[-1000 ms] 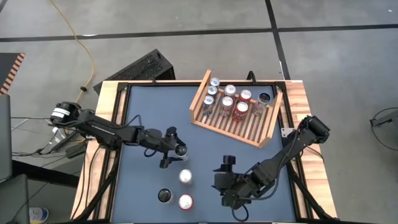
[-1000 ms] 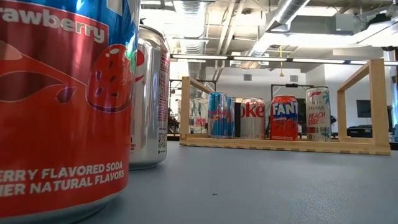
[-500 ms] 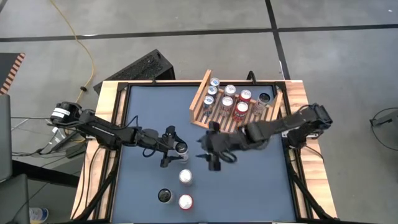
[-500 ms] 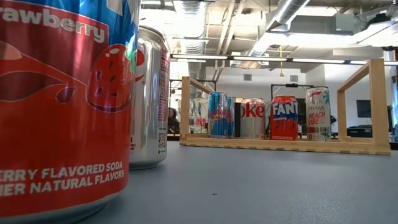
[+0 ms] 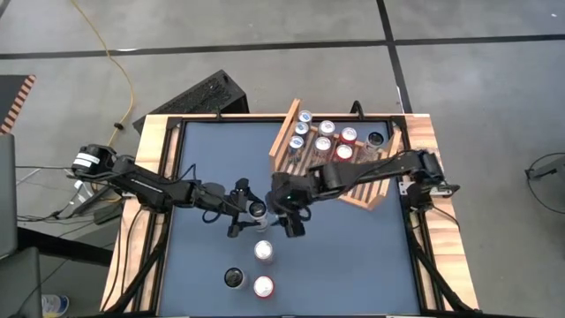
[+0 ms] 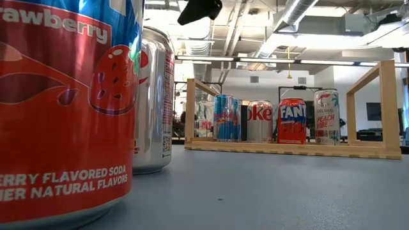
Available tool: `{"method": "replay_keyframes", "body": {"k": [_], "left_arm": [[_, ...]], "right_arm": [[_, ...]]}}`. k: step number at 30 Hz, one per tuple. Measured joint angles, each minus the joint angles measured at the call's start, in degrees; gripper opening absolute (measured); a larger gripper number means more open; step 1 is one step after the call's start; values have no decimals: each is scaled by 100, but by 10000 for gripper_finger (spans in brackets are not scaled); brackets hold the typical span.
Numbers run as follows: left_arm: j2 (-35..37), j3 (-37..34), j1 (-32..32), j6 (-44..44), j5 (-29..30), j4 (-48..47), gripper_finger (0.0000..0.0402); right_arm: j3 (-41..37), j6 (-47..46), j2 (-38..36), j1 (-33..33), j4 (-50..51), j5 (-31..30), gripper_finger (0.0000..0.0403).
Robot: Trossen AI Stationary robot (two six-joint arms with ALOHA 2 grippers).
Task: Place canned beverage on shelf
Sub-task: Put the top white and pink soda can aligned with the other white and pink soda can on the shelf
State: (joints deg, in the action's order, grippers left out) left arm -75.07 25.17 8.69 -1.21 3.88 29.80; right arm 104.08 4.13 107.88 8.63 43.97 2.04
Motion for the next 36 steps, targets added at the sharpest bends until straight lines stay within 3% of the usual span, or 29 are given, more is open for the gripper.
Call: {"method": "replay_keyframes", "body": {"k": [9, 14, 22, 36], "left_arm": [[0, 0, 0, 15, -2, -15, 334], [0, 0, 2, 1, -20, -42, 334], [0, 0, 2, -29, -11, -42, 334], [-1, 0, 2, -60, 1, -39, 334]], "right_arm": [[1683, 178, 1165, 55, 1116, -44, 322], [2202, 38, 1633, 23, 1492, -154, 360], [2469, -106, 1986, -110, 1561, -219, 372], [2465, -125, 1992, -241, 1560, -214, 370]]}}
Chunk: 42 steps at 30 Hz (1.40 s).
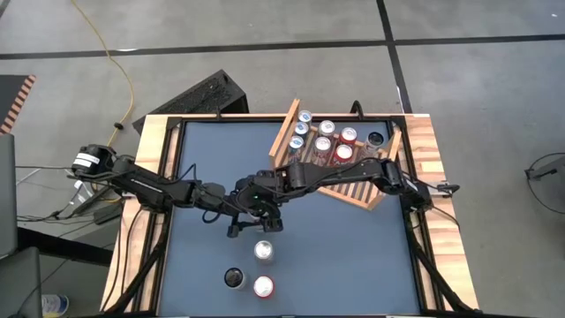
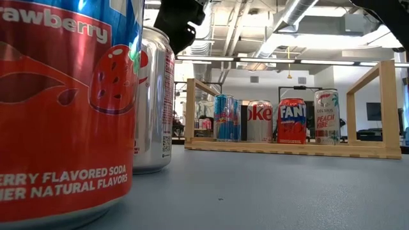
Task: Place canned beverage on shelf
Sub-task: Put the top white and pink soda can aligned with the other white and pink soda can on the shelf
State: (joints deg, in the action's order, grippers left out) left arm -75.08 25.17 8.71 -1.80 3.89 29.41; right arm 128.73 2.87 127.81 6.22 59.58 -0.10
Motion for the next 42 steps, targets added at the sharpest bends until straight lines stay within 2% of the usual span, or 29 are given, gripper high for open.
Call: {"method": "replay_keyframes", "body": {"k": [5, 15, 26, 42], "left_arm": [[1, 0, 0, 0, -1, 2, 334], [-1, 0, 0, 2, -2, 3, 334], [-1, 2, 0, 4, -1, 7, 334], [-1, 2, 0, 4, -1, 4, 334]], "right_arm": [[0, 0, 0, 0, -265, 0, 370], [-17, -245, 91, 11, -181, 19, 367], [-65, -289, 92, 11, -169, 26, 318], [-66, -291, 90, 11, -305, 60, 315]]}}
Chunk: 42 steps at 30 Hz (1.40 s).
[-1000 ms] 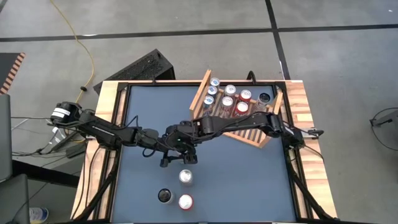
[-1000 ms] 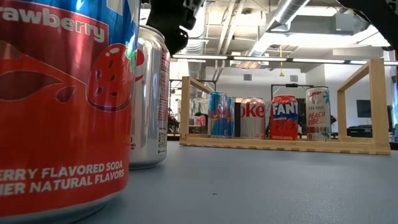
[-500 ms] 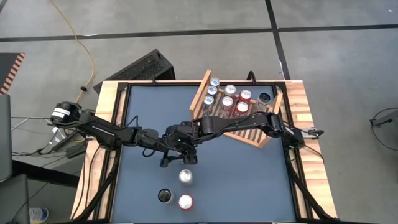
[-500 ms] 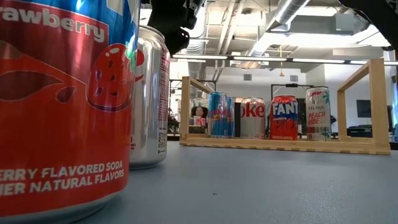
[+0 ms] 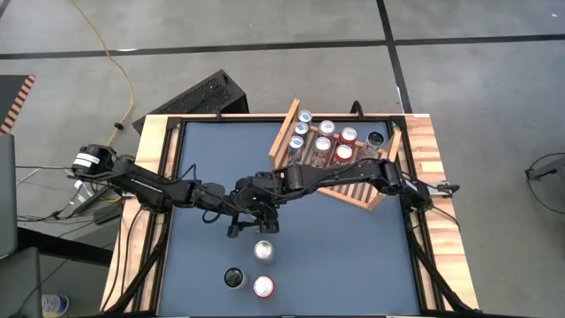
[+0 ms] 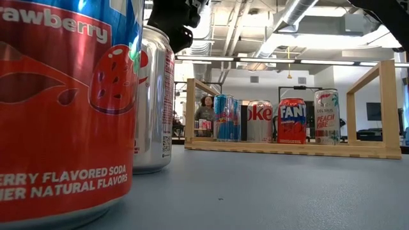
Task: Place canned beverage on shelf
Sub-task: Put the top white and pink soda can aligned with the other white and pink soda can on the shelf
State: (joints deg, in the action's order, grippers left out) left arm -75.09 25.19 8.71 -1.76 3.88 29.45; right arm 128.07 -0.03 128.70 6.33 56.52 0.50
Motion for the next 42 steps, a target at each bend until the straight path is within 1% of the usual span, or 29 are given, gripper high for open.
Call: {"method": "replay_keyframes", "body": {"k": [17, 20, 31, 34, 39, 42], "left_arm": [[0, 4, 0, 2, -7, -44, 334], [0, 4, -2, 2, 0, -18, 334], [0, 4, -2, 28, -4, -46, 334], [0, 4, -1, 28, -21, -57, 334], [0, 4, 0, -18, -60, -57, 334], [0, 4, 0, -37, -61, -57, 334]], "right_arm": [[-85, -4, 0, 2, -12, -35, 315], [-85, -1, 0, 2, 23, -34, 308], [-85, 142, 0, 2, 114, -34, 265], [-85, 185, 0, 2, 136, -34, 237], [-85, 353, -2, 4, 119, -27, 171], [-85, 371, -2, 4, 124, -23, 169]]}}
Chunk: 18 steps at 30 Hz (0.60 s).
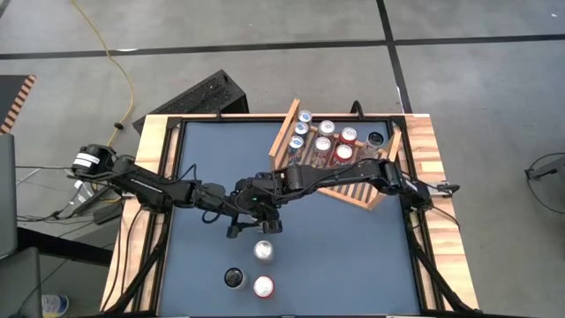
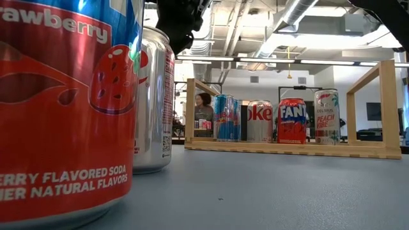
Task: Place canned beverage on shelf
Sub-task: Put the top white and pink soda can aligned with the other white and pink soda can on the shelf
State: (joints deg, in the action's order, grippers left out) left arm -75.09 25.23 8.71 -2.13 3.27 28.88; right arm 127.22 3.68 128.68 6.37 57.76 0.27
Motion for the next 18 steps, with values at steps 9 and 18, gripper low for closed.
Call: {"method": "replay_keyframes", "body": {"k": [9, 18], "left_arm": [[195, 1, -2, 357, -90, -658, 334], [711, 0, -2, 413, 118, -1039, 334]], "right_arm": [[4, 162, -61, 29, 267, -28, 169], [-11, -2, -331, 35, 998, -63, 169]]}}
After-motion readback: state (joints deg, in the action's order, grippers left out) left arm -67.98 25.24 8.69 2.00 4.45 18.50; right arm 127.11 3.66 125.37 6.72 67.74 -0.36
